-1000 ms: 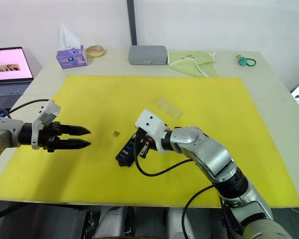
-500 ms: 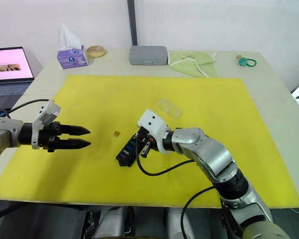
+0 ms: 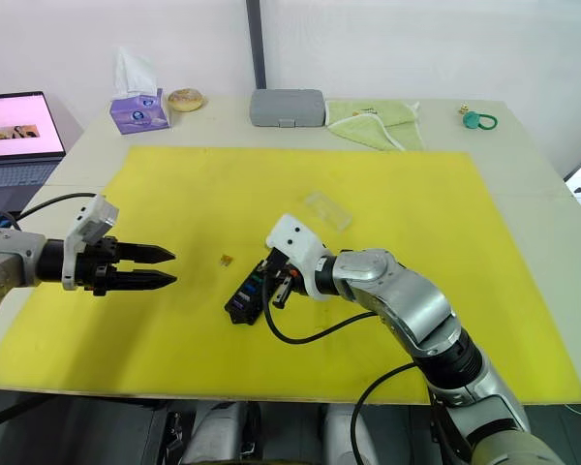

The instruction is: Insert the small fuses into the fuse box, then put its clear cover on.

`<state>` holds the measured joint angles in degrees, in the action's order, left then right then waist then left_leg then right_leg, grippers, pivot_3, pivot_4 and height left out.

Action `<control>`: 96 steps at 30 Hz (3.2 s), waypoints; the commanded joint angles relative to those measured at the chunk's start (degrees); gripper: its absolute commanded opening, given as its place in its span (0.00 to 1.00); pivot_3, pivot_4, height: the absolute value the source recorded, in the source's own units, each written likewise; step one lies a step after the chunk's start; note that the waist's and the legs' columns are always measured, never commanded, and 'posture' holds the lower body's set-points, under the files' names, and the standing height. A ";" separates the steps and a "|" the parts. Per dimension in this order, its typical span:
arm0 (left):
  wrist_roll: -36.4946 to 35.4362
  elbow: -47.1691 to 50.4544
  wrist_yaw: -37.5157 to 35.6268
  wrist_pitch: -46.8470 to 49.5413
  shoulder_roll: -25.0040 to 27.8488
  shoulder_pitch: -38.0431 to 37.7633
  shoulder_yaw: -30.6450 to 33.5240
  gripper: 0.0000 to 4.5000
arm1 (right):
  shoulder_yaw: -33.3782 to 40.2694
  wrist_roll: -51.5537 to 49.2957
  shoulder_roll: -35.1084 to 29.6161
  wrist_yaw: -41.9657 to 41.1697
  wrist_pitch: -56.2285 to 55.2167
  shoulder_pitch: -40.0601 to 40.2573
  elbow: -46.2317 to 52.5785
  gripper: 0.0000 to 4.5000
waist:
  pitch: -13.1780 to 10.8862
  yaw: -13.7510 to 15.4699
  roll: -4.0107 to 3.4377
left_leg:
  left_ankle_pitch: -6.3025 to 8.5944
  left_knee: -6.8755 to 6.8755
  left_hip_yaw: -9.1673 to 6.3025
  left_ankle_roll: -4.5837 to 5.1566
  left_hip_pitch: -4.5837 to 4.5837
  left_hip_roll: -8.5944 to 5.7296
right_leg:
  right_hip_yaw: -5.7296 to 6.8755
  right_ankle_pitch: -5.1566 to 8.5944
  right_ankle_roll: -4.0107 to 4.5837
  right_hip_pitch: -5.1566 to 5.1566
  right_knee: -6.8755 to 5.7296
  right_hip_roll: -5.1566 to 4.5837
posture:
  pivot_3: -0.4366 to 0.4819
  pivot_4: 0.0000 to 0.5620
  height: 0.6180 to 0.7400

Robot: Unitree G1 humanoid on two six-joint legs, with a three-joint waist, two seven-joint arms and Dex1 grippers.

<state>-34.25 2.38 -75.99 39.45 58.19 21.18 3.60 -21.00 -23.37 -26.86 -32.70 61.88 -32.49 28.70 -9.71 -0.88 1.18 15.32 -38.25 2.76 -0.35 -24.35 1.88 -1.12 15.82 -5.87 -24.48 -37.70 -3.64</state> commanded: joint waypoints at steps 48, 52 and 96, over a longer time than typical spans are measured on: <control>12.86 -53.31 -0.85 -17.37 -2.16 11.25 6.21 1.00 | 48.28 0.19 -21.62 -7.95 -25.14 34.72 -16.80 0.99 | 0.08 -0.08 0.10 | -0.03 0.01 0.21 -0.04 0.41 0.00 | -0.22 0.02 0.02 0.18 -0.28 0.07 | 0.48 0.27 0.97; 11.02 -43.23 -7.27 -11.50 -2.78 11.84 3.79 1.00 | 48.85 -5.32 -22.36 -9.47 -20.21 31.65 -12.21 0.99 | 0.08 0.09 0.10 | -0.03 0.00 0.22 -0.05 0.37 -0.01 | -0.22 0.02 0.02 0.18 -0.28 0.04 | 0.48 0.27 0.97; 15.33 -35.87 -4.84 -1.52 -31.10 16.36 -11.03 0.61 | 23.04 -40.01 -12.62 10.37 2.33 4.64 14.91 1.00 | 0.38 1.83 -0.35 | 0.17 -0.85 -0.99 0.28 0.28 -0.17 | -0.04 0.04 0.02 1.27 0.26 -0.02 | 0.48 0.27 0.97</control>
<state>-20.14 -33.41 -80.81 37.05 29.03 38.90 -3.65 1.03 -62.70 -39.14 -22.38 65.48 -27.62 43.07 -9.34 0.96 0.82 15.49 -39.10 1.75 -0.07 -24.08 1.69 -1.17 15.85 -5.85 -23.17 -37.41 -3.66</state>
